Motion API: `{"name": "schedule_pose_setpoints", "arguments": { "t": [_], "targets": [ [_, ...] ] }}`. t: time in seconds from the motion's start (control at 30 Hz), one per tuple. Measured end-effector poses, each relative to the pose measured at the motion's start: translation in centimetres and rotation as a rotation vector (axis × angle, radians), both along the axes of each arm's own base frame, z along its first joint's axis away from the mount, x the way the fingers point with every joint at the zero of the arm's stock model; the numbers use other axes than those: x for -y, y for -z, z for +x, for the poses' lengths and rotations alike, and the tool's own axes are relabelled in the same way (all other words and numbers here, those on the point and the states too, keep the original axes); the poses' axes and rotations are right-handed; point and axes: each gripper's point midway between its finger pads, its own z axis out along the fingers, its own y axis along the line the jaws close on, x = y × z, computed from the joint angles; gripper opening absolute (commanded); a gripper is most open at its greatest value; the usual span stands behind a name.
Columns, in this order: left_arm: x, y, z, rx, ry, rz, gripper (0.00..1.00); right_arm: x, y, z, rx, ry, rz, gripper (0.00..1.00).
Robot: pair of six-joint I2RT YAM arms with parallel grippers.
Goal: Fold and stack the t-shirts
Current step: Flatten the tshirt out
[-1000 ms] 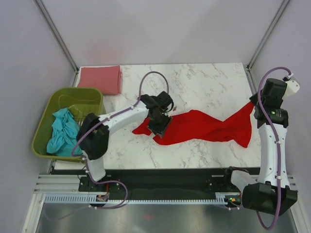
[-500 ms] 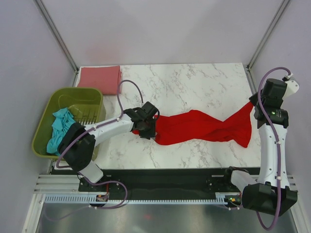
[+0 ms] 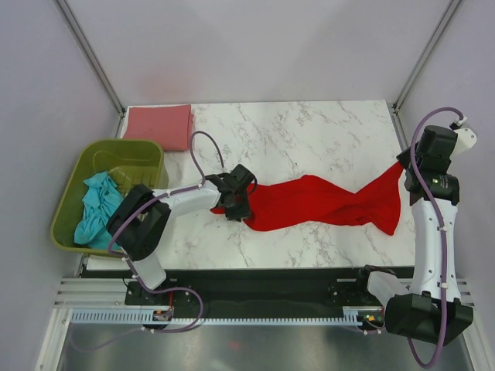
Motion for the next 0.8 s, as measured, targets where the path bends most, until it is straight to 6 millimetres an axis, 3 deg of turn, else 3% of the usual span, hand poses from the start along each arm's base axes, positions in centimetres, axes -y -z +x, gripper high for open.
{"name": "schedule_pose_setpoints", "arguments": {
  "t": [0.23,0.47,0.57,0.8],
  "targets": [
    [-0.2,0.6,0.3,0.000,-0.026,0.013,0.34,0.0,-0.3,-0.2,0.009,-0.001,-0.003,0.00],
    [-0.4,0.7,0.5,0.006,-0.035,0.026,0.16,-0.1,-0.6,-0.3,0.019,-0.001,-0.006,0.00],
    [-0.3,0.7,0.6,0.009,-0.035,0.025,0.03,-0.1,-0.6,-0.3,0.019,0.000,-0.005,0.00],
    [-0.5,-0.4,1.0,0.033,-0.034,0.031,0.02,-0.5,-0.6,-0.5,0.001,-0.020,0.006,0.00]
  ]
}}
